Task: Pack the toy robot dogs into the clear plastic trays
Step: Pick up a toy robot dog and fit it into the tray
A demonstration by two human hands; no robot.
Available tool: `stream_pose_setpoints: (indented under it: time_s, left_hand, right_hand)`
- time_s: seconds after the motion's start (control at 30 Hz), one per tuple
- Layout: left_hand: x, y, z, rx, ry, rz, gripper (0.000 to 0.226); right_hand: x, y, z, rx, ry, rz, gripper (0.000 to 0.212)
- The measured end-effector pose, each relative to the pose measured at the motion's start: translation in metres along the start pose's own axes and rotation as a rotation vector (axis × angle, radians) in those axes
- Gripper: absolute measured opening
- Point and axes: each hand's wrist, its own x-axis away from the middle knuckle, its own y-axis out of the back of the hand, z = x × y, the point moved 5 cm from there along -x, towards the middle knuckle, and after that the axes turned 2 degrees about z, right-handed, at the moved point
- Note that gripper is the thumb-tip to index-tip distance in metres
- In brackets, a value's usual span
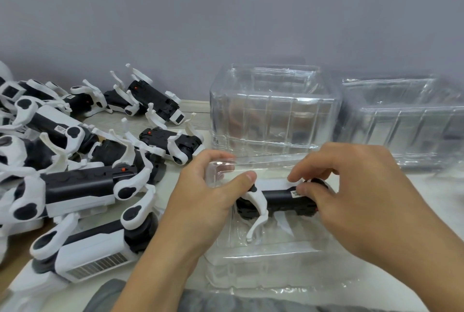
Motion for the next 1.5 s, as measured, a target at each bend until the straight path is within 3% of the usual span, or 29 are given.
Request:
stream_pose_setpoints:
  time_s: [0.33,0.57,0.73,1.03,1.2,1.5]
  left_hand:
    - [-0.001,0.002,0.004,0.023,0.014,-0.019,0.030]
    - [-0.001,0.001,0.001,0.020,-0.003,-0.025,0.039]
    - [-0.001,0.001,0.003,0.025,0.009,-0.016,0.027]
    - [-0.001,0.000,0.002,0.045,0.001,-0.012,0.028]
    - [-0.002,0.000,0.002,0.051,0.002,-0.028,0.041]
    - [-0.001,0.001,0.003,0.039,0.003,-0.040,0.023]
  right_hand:
    - [0.005,-0.013,0.022,0.024,0.114,0.041,0.016]
    - [0.004,-0.017,0.022,0.020,0.122,0.004,0.022]
    - [0.005,-0.017,0.021,0.017,0.123,-0.003,0.019]
    - [0.003,-0.014,0.016,0.006,0.085,0.016,0.011]
    - [0.004,-0.017,0.013,0.098,0.061,0.015,0.013]
    - [0.004,-0.021,0.011,0.089,0.041,0.018,0.016]
